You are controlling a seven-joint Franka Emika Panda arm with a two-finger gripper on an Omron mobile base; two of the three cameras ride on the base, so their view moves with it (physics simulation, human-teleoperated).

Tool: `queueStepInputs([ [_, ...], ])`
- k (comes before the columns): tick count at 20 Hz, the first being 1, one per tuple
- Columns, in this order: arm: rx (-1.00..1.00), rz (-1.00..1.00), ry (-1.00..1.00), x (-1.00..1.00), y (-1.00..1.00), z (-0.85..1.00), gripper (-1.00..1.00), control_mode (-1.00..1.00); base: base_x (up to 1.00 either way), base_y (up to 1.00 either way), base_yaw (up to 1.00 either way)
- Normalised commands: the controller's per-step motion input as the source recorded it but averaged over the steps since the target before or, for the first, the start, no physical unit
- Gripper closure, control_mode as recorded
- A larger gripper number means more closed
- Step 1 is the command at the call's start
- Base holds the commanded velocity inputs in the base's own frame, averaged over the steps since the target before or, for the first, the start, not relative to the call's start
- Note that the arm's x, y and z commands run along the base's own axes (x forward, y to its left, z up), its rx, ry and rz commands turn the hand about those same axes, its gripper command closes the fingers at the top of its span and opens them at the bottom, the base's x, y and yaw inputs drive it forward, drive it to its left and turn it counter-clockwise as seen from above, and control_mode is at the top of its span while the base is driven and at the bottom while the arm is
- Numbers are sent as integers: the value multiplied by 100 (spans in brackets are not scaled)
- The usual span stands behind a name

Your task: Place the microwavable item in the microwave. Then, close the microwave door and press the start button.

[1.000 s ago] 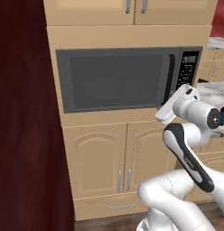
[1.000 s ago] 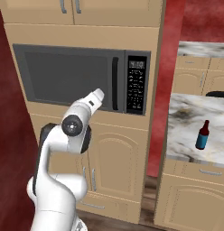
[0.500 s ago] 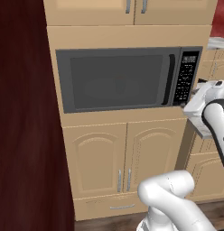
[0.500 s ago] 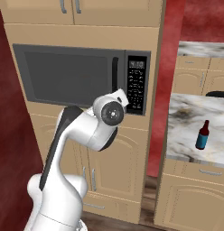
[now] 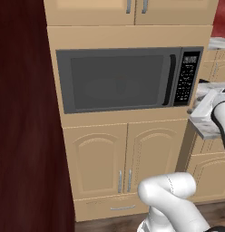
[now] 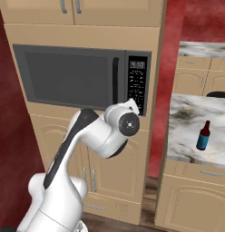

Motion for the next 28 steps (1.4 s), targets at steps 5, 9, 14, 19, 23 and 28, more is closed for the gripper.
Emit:
queueStepInputs([
  [5, 0, 2, 0, 6, -2, -7, -100, -100, 0, 0, 0],
  [9, 0, 3, -2, 3, -10, -8, -100, -100, 0, 0, 0],
  [14, 0, 0, 0, 0, -16, -6, -100, -100, 0, 0, 0],
  [19, 1, 0, 0, 0, -25, -11, -100, -100, 0, 0, 0],
  [23, 0, 0, 0, 0, -13, -18, -100, -100, 0, 0, 0],
  [28, 0, 0, 0, 1, -1, -5, -100, -100, 0, 0, 0],
])
